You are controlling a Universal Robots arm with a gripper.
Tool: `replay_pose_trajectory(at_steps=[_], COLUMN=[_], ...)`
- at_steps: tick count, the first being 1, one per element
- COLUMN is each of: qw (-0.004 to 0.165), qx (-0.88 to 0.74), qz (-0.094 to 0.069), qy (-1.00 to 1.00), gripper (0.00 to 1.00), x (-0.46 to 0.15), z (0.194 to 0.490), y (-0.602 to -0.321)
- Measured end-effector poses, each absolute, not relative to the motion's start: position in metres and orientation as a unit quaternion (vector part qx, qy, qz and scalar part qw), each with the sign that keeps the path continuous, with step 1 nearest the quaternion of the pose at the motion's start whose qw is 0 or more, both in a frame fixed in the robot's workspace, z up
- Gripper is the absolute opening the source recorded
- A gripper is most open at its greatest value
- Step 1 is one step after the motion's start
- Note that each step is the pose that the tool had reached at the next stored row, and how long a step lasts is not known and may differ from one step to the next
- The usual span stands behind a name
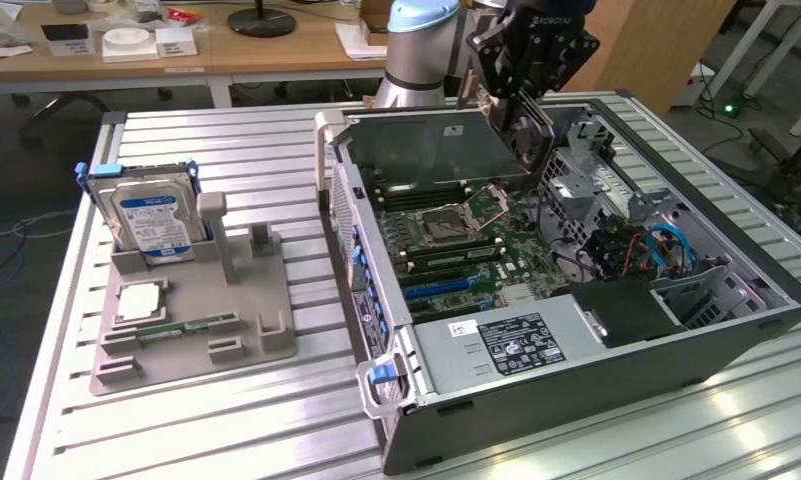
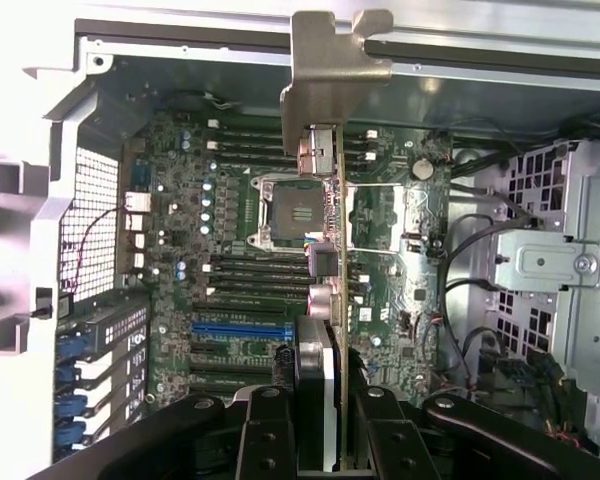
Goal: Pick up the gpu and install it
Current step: 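Insert the gpu into the slot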
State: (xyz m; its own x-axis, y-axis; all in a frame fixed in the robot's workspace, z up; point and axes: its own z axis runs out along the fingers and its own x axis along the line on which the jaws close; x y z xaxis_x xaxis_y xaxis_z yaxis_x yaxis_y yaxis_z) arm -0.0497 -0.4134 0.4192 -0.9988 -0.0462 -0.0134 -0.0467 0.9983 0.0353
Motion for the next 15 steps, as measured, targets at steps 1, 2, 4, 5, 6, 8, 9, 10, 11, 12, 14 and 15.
replay_pose_trajectory(at_steps=[1, 2, 4, 5, 6, 8, 9, 10, 11, 12, 14, 15], qw=[0.006, 0.006, 0.006, 0.006, 0.006, 0.006, 0.006, 0.006, 0.005, 0.005, 0.005, 0.005], qx=[-0.027, -0.032, -0.042, -0.047, -0.052, -0.060, -0.065, -0.069, -0.073, -0.077, -0.085, -0.089], qz=[0.018, 0.018, 0.018, 0.018, 0.018, 0.018, 0.018, 0.018, 0.018, 0.018, 0.018, 0.018], qy=[0.999, 0.999, 0.999, 0.999, 0.998, 0.998, 0.998, 0.997, 0.997, 0.997, 0.996, 0.996], gripper=[0.28, 0.28, 0.28, 0.28, 0.28, 0.28, 0.28, 0.28, 0.28, 0.28, 0.28, 0.28], x=[-0.0496, -0.0496, -0.0496, -0.0496, -0.0496, -0.0497, -0.0496, -0.0496, -0.0497, -0.0496, -0.0496, -0.0496], z=[0.4192, 0.4192, 0.4192, 0.4193, 0.4193, 0.4193, 0.4193, 0.4192, 0.4193, 0.4193, 0.4193, 0.4193], y=[-0.4134, -0.4134, -0.4134, -0.4134, -0.4134, -0.4134, -0.4134, -0.4134, -0.4134, -0.4134, -0.4134, -0.4134])
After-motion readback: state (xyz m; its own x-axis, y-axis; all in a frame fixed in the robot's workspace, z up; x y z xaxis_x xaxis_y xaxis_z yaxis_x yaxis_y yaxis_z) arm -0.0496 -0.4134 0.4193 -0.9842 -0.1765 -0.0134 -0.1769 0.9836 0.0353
